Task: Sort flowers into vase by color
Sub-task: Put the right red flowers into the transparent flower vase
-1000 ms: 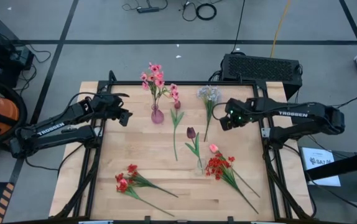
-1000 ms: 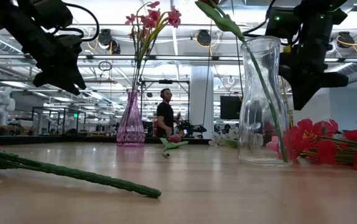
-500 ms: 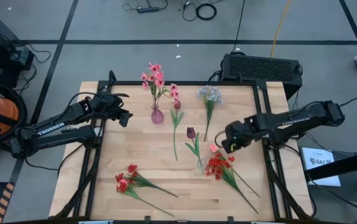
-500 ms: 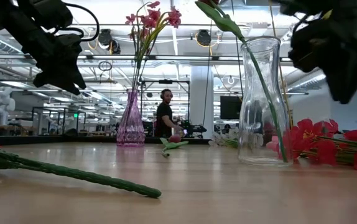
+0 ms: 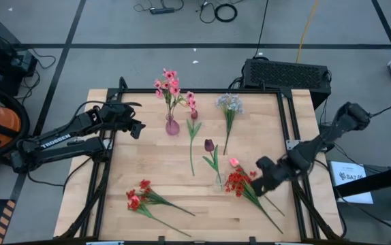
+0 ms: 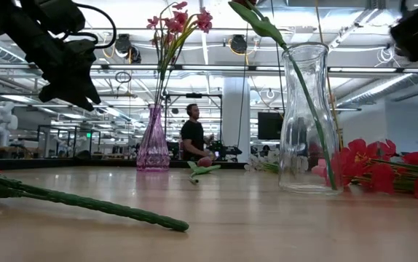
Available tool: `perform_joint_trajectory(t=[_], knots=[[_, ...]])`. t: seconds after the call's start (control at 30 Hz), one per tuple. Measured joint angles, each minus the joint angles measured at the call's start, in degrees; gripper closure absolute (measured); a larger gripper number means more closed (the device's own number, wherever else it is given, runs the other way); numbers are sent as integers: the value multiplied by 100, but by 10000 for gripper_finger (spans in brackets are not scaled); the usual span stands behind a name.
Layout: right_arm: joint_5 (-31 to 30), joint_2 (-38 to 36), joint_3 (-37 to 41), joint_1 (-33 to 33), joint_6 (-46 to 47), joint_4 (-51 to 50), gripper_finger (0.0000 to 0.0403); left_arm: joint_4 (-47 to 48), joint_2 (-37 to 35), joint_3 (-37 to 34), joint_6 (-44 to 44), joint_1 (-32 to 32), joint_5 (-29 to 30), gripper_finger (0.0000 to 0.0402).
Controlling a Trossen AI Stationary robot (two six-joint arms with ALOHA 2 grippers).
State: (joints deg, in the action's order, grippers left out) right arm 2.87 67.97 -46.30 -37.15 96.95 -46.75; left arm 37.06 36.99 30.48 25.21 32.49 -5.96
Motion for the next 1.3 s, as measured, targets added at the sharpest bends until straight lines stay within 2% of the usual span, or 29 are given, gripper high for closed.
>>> perform_joint_trajectory(t=[0.23, 0.37, 0.43, 0.57, 0.67, 1.07, 1.3], knots=[[-109, 775, -28, -1102, 824, 1015, 273, 2, 0, 0, 3, 0, 0, 240], [-149, 1360, -465, -1429, 858, 638, 273, 2, 0, 0, 42, 0, 0, 240], [-356, 1631, -760, -1510, 684, 256, 273, 0, 2, 0, 146, 0, -4, 240], [-955, 2079, -1226, -1538, 133, -257, 273, 0, 1, 0, 153, 0, -3, 240], [-1162, 2308, -1266, -1442, -180, -193, 273, 0, 2, 0, 153, 0, -4, 240], [-1138, 2892, -1198, -1033, -684, 184, 273, -2, 2, 0, 149, 0, -4, 240], [-1092, 2876, -470, -968, -489, 1198, 273, -2, 1, 0, 151, 0, -4, 240]])
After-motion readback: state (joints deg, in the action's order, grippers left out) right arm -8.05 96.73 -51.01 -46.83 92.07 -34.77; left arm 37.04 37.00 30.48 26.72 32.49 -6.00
